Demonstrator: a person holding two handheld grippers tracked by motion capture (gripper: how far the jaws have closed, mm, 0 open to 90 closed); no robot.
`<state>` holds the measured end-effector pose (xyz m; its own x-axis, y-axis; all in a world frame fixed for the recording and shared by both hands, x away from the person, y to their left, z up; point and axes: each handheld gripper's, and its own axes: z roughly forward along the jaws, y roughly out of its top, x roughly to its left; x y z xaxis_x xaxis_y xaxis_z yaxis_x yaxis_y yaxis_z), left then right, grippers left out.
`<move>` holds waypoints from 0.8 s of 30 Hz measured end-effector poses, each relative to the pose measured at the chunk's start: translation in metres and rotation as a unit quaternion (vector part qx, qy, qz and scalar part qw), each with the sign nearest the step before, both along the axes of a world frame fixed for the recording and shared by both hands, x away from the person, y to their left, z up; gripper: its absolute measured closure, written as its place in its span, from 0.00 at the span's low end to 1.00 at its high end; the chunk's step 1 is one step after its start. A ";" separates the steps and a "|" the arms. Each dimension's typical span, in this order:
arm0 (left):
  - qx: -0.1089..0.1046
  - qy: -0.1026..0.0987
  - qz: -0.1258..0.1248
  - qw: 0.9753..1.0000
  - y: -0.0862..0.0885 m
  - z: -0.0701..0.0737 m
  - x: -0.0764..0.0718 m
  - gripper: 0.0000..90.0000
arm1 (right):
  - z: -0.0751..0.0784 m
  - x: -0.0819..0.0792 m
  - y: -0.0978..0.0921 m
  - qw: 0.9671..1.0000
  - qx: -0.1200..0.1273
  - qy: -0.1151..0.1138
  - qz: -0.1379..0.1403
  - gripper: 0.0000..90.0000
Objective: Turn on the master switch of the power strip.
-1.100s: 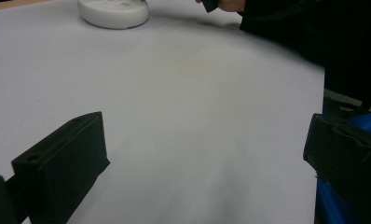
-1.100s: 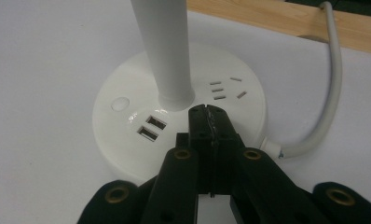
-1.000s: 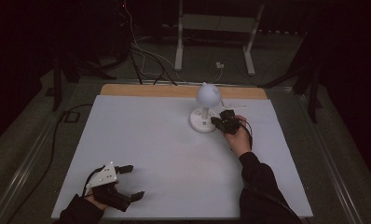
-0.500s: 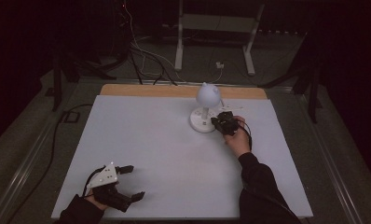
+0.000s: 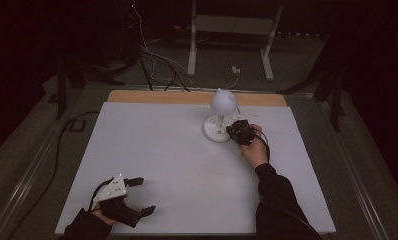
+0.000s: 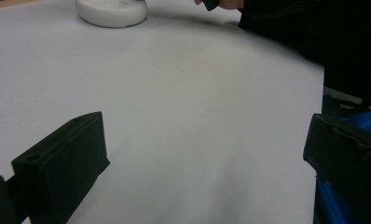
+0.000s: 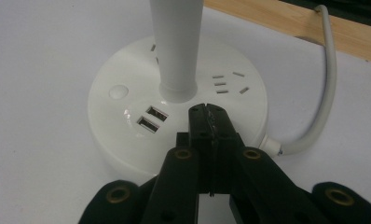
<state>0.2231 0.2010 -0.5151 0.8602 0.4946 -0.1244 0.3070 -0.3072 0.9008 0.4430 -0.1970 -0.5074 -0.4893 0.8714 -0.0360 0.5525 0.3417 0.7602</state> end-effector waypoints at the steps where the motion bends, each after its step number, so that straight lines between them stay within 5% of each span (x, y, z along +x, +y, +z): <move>1: 0.000 0.000 0.000 1.000 0.000 0.000 0.000 0.00 | 0.000 0.000 0.000 1.000 -0.002 -0.001 -0.001 1.00; 14: 0.000 0.001 -0.001 1.000 0.000 0.000 0.000 0.00 | -0.001 0.000 0.001 1.000 -0.001 0.000 -0.001 1.00; 24: -0.002 -0.001 0.002 1.000 0.000 0.000 0.001 0.00 | 0.002 0.000 0.005 1.000 -0.026 -0.003 0.001 1.00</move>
